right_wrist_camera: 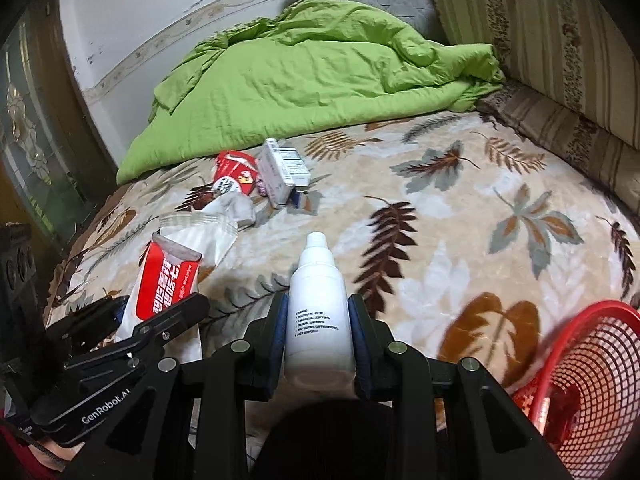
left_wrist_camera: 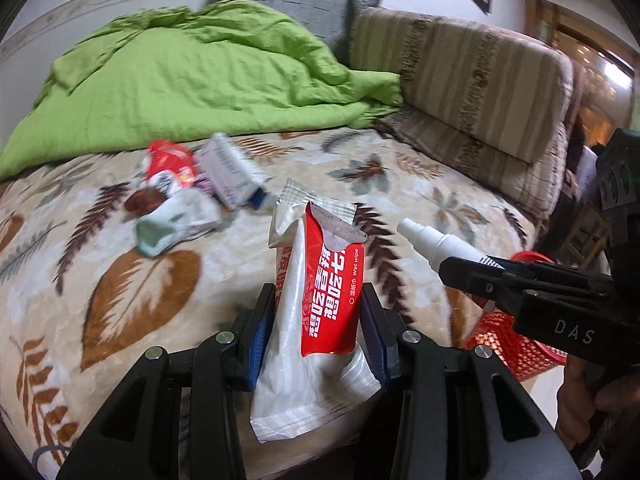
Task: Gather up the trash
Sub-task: 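Move both held items over the red wastebasket and open both tools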
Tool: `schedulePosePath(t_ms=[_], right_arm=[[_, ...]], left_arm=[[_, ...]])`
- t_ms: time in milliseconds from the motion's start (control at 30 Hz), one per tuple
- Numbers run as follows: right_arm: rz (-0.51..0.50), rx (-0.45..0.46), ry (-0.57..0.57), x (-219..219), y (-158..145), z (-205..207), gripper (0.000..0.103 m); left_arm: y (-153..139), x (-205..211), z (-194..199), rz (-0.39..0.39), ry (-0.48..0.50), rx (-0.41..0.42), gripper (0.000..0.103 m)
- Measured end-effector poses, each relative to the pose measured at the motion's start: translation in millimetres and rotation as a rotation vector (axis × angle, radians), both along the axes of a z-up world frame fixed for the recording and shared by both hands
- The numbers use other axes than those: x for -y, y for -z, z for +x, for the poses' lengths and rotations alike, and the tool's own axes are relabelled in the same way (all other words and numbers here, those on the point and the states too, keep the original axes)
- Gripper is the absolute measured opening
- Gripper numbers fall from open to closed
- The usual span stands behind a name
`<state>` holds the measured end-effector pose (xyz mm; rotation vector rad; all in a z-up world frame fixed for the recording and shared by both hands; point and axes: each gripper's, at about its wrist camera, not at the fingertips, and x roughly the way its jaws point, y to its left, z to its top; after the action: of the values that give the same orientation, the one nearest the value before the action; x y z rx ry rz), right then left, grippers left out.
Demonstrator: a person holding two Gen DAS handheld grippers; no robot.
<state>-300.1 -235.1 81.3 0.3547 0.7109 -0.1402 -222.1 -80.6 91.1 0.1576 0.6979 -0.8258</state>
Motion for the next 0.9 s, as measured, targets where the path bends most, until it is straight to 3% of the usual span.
schedulePosePath(t_ms=[167, 533, 900], right_arm=[[0.032, -0.003, 0.089, 34, -1, -32, 0.033], [0.065, -0.088, 0.403, 138, 17, -143, 0.033], [0.134, -0.106, 0.531, 181, 30, -194, 0.033]], left_arm=[[-10, 41, -15, 0.009, 0.127, 0.000, 0.040], [-9, 161, -63, 0.047, 0.446, -0.131, 0.040], [12, 229, -115, 0.137, 0.595, -0.197, 0.040]])
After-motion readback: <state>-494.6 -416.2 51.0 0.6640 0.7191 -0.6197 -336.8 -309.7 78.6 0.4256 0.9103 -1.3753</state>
